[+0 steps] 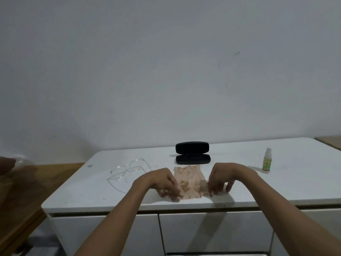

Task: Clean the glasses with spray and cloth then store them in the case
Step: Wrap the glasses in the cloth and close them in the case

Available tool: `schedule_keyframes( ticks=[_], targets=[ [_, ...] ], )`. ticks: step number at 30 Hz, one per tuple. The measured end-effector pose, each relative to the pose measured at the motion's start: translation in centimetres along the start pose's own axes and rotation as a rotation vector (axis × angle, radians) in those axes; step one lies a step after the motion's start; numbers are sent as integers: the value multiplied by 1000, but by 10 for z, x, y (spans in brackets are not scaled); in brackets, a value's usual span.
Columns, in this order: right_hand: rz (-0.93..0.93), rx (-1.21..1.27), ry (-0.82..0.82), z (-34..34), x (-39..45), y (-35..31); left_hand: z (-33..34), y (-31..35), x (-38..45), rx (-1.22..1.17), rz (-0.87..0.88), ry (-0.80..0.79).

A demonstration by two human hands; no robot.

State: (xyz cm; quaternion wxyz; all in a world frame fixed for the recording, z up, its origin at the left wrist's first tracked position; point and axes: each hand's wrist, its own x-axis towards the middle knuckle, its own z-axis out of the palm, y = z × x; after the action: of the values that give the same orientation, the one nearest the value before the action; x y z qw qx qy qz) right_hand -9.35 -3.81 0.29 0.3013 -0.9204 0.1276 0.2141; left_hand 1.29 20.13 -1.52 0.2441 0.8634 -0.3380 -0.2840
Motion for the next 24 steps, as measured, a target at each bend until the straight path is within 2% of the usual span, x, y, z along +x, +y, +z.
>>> schedule_keyframes(
  ticks=[3,7,10,18,24],
  targets=[
    [-16,87,144,0,10,3,-5,-2,5,-53,3,113],
    [-2,180,438,2,39,4,-10,-4,28,-77,-14,408],
    [35,311,560,4,66,7,-14,-4,49,-131,-17,563],
    [132,294,710,9,97,-8,-13,0,96,16,-160,618],
    [173,207,673,16,106,-16,-9,1,101,63,-165,548]
  ],
)
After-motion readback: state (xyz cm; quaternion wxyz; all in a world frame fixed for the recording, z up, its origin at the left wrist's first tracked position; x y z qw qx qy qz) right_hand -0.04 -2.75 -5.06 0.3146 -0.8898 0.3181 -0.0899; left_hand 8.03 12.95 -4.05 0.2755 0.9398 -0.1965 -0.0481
